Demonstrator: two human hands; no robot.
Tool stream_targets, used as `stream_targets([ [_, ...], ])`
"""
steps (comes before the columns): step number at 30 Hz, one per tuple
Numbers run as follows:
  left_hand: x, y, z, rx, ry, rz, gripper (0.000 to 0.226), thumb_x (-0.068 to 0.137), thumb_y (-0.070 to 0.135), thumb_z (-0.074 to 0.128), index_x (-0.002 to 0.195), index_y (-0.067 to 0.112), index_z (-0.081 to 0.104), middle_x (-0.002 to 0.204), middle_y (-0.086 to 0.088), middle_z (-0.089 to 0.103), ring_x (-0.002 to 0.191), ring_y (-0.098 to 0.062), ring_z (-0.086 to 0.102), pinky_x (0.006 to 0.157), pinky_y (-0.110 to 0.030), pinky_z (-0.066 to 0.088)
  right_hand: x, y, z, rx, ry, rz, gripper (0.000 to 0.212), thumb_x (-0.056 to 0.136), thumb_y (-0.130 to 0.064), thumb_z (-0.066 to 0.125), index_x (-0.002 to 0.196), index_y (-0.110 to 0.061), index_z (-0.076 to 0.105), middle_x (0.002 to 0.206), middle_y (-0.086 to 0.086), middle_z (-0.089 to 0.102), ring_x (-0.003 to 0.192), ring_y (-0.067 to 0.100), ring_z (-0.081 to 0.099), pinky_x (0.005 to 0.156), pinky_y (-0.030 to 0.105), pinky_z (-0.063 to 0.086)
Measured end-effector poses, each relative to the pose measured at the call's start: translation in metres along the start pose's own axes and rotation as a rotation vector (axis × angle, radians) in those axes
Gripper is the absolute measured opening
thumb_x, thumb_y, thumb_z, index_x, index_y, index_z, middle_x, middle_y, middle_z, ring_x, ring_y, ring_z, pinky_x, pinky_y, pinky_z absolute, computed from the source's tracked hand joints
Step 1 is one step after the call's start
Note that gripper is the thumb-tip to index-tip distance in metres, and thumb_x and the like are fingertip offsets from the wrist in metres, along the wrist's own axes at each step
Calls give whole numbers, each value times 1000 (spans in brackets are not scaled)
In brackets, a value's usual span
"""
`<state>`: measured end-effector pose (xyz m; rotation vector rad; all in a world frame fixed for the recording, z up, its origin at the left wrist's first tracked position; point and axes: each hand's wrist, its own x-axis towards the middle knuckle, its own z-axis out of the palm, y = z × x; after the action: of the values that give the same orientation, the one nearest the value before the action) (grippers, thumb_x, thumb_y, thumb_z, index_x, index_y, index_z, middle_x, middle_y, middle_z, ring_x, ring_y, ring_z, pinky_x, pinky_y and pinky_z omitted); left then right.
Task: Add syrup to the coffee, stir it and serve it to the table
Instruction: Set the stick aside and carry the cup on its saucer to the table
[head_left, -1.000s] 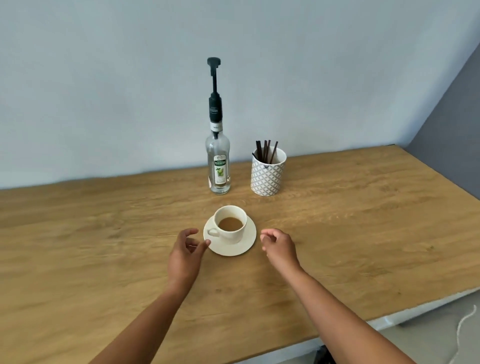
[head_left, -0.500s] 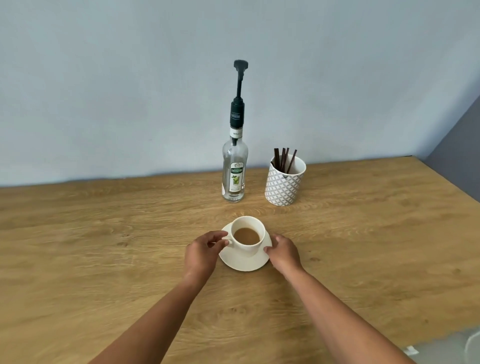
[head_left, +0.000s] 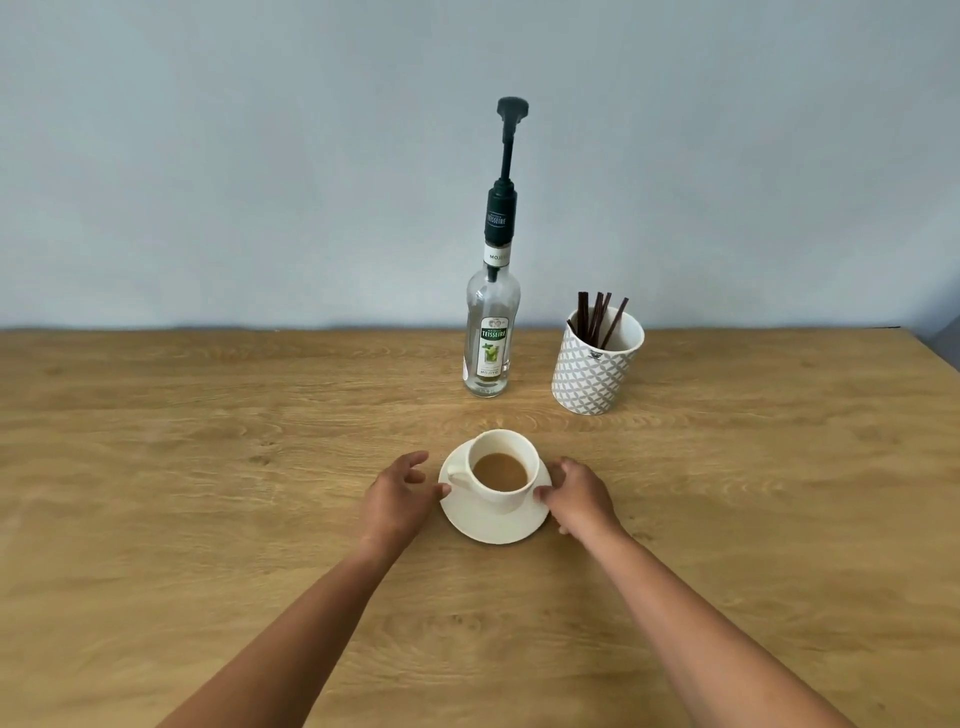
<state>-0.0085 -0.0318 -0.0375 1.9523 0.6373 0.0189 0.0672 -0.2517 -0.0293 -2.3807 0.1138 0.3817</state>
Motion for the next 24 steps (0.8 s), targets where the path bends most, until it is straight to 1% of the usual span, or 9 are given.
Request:
stream_targets([
  [2,0,0,2,14,-23,-60,64,80,29,79,139,26,55,108,4,66,97,-24,70,90,-43,58,6,0,-3,-68,2,-27,60,86,-25,66,140,-16,44,135,9,53,109,30,61,87,43,54],
  [5,-1,4,6,44,-54,-109,69,82,27,79,144,23,50,103,1,67,74,-26,71,72,-41,63,14,-2,-4,-127,-9,-62,58,89,-29,64,141,-17,42,137,11,49,118,28,53,92,35,48],
  [8,-2,9,13,16,-58,-155,72,82,22,79,147,20,48,100,-3,69,69,-26,72,53,-38,62,18,-5,-4,-206,-45,-79,57,91,-30,61,142,-16,40,137,12,47,123,30,49,95,37,44],
  [10,-2,12,16,13,-47,-170,71,82,20,79,146,20,50,103,-6,70,69,-24,71,48,-34,59,19,-8,-3,-242,-66,-91,54,91,-29,59,140,-16,42,136,13,48,123,30,50,96,38,44],
  [12,-3,15,19,30,-45,-165,62,81,21,78,140,22,57,99,-4,73,71,-28,74,53,-38,62,20,-8,-2,-242,-80,-112,45,89,-26,59,133,-16,50,131,12,53,118,31,54,93,38,47],
  [15,-4,16,23,77,-51,-137,49,80,21,76,128,25,66,88,3,74,67,-29,76,59,-45,65,22,-6,0,-225,-92,-151,27,87,-26,59,113,-21,63,115,8,63,102,27,61,84,39,52],
  [19,-5,17,26,72,-10,-138,47,79,15,73,125,24,67,87,7,73,57,-17,70,45,-30,58,21,-3,0,-215,-76,-187,24,85,-28,60,109,-25,64,108,5,66,96,26,62,78,37,53],
  [21,-5,17,28,79,-2,-138,46,79,15,73,123,25,67,90,5,73,55,-15,68,42,-26,53,21,-3,0,-213,-70,-194,24,84,-29,60,108,-26,64,107,4,66,95,27,63,78,38,54],
  [24,-4,17,30,64,5,-138,46,78,13,73,122,23,67,95,1,73,59,-15,66,41,-24,50,23,-1,0,-205,-74,-195,26,84,-30,61,109,-27,63,108,2,66,96,25,62,78,38,53],
])
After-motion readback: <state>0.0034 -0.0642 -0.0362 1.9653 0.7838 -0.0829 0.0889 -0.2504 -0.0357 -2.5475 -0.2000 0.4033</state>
